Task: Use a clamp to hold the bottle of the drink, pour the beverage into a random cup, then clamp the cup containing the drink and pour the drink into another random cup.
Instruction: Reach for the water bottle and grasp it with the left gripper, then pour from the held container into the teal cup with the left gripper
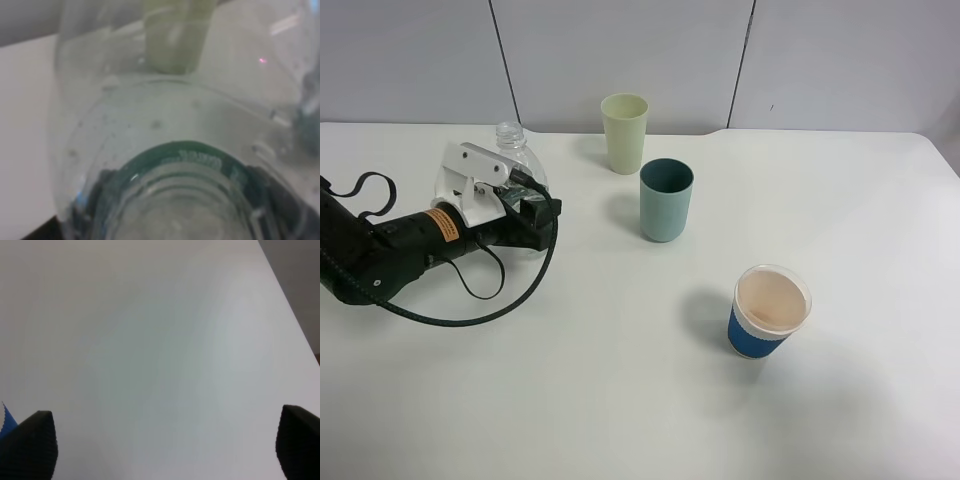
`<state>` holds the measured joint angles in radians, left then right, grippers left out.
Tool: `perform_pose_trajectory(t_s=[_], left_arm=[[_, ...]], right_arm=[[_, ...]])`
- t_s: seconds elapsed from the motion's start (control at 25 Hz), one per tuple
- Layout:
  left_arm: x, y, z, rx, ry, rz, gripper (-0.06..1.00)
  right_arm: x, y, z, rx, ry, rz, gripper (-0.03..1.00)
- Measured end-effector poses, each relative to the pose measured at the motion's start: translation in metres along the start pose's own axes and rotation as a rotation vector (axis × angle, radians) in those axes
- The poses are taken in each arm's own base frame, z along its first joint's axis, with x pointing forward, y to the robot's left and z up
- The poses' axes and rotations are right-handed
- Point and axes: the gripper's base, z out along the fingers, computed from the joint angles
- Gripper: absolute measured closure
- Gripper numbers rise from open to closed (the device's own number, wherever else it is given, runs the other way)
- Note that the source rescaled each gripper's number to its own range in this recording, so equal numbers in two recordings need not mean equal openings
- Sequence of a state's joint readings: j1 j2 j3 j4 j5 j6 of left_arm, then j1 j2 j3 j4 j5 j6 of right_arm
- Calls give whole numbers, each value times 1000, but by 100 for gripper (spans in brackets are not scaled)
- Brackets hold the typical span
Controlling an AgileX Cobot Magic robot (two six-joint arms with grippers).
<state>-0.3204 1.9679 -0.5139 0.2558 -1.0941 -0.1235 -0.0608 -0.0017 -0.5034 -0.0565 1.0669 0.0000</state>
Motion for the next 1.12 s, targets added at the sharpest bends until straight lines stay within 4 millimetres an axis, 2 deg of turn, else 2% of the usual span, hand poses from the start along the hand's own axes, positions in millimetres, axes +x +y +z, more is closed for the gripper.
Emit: perform_pose_trajectory(t_s=[0.56, 0.72, 0.92, 1.12], left_arm=[[-62, 6, -46, -244, -56, 60, 87], [-65, 15, -53, -372, -18, 111, 87], [-63, 11, -53, -504, 103, 284, 87], [-84, -11, -35, -505, 191, 448, 87]], right_arm=[[0, 0, 0, 0, 0, 0, 18], [0, 0, 0, 0, 0, 0, 18], [0, 0, 0, 0, 0, 0, 18], [0, 0, 0, 0, 0, 0, 18]])
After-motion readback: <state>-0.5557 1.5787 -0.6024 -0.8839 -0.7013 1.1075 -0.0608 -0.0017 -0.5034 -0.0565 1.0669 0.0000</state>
